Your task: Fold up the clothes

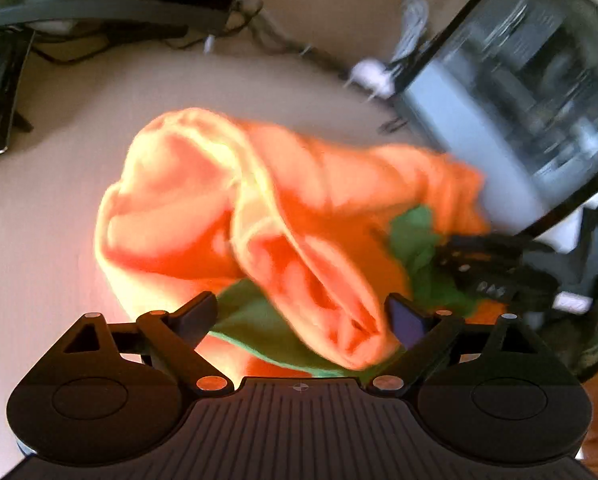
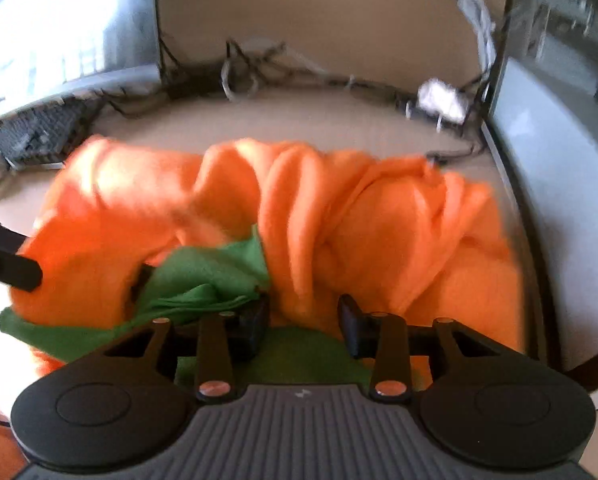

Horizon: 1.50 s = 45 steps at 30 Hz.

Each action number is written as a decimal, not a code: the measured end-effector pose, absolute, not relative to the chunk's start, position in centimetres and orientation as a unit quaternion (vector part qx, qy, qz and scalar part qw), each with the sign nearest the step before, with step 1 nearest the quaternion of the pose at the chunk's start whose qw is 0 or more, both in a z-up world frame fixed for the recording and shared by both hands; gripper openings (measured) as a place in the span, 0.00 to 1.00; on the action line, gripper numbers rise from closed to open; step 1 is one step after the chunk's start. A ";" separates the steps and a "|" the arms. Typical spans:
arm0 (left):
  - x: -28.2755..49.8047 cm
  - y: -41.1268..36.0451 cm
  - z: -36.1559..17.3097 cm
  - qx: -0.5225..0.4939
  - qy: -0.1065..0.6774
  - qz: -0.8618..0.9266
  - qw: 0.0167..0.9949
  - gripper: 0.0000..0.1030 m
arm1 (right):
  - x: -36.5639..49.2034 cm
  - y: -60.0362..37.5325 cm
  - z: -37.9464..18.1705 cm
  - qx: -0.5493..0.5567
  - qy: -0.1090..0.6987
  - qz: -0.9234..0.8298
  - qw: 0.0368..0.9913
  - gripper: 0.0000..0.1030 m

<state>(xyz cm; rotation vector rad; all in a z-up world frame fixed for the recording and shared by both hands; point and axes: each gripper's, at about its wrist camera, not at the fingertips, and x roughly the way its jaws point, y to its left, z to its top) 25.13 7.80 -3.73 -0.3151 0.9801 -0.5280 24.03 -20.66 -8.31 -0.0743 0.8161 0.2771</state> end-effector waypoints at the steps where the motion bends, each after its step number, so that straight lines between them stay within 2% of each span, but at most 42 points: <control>1: 25.0 8.2 -2.5 -0.152 0.441 -0.259 0.846 0.92 | 23.5 -21.0 -7.2 -0.033 0.383 0.138 0.913 0.40; 5: 26.2 8.7 0.9 -0.165 0.360 -0.279 0.875 0.94 | 23.0 -22.0 -3.7 -0.004 0.332 0.144 0.932 0.45; 7: 28.2 7.8 0.6 -0.176 0.353 -0.281 0.875 0.94 | 24.0 -21.9 -3.2 0.008 0.306 0.140 0.942 0.61; 8: 29.4 7.2 0.1 -0.179 0.355 -0.280 0.874 0.94 | 25.0 -21.8 -3.5 0.013 0.296 0.137 0.945 0.64; 10: 31.8 5.8 -2.1 -0.179 0.387 -0.271 0.863 0.94 | 27.4 -21.4 -5.1 0.018 0.307 0.129 0.943 0.65; 13: 33.8 4.6 -6.1 -0.176 0.463 -0.241 0.835 0.94 | 30.5 -20.5 -9.3 0.009 0.369 0.110 0.923 0.66; 16: 32.7 5.0 -6.7 -0.183 0.466 -0.236 0.833 0.94 | 30.6 -19.8 -11.1 -0.014 0.381 0.116 0.917 0.67; 18: 31.2 5.6 -5.0 -0.177 0.451 -0.232 0.844 0.94 | 30.2 -20.1 -10.6 -0.010 0.380 0.117 0.918 0.67; 21: 27.9 5.8 -1.6 -0.103 0.419 -0.239 0.870 0.94 | 28.4 -20.8 -8.2 -0.003 0.371 0.122 0.921 0.67; 25: 23.4 4.6 0.4 0.015 0.393 -0.264 0.880 0.95 | 22.8 -21.0 -4.8 -0.082 0.344 0.125 0.927 0.80; 27: 21.6 4.0 -0.1 0.049 0.397 -0.278 0.873 0.95 | 20.4 -21.2 -4.4 -0.116 0.351 0.110 0.922 0.80; 31: 19.6 4.1 -2.4 0.051 0.415 -0.279 0.864 0.95 | 15.9 -20.9 -5.5 -0.144 0.391 0.061 0.907 0.80; 35: 18.6 3.9 -3.5 0.058 0.393 -0.259 0.880 0.95 | 12.2 -19.5 -7.5 -0.194 0.414 0.013 0.889 0.79; 43: 16.6 2.9 -3.2 0.090 0.388 -0.177 0.900 0.95 | 13.5 -18.4 -10.9 -0.265 0.345 -0.023 0.900 0.79; 44: 16.4 2.6 -3.3 0.091 0.389 -0.163 0.902 0.95 | 14.0 -18.9 -11.2 -0.255 0.340 -0.029 0.905 0.78; 45: 16.3 2.3 -3.4 0.090 0.390 -0.151 0.904 0.95 | 14.1 -19.6 -11.0 -0.233 0.336 -0.031 0.912 0.70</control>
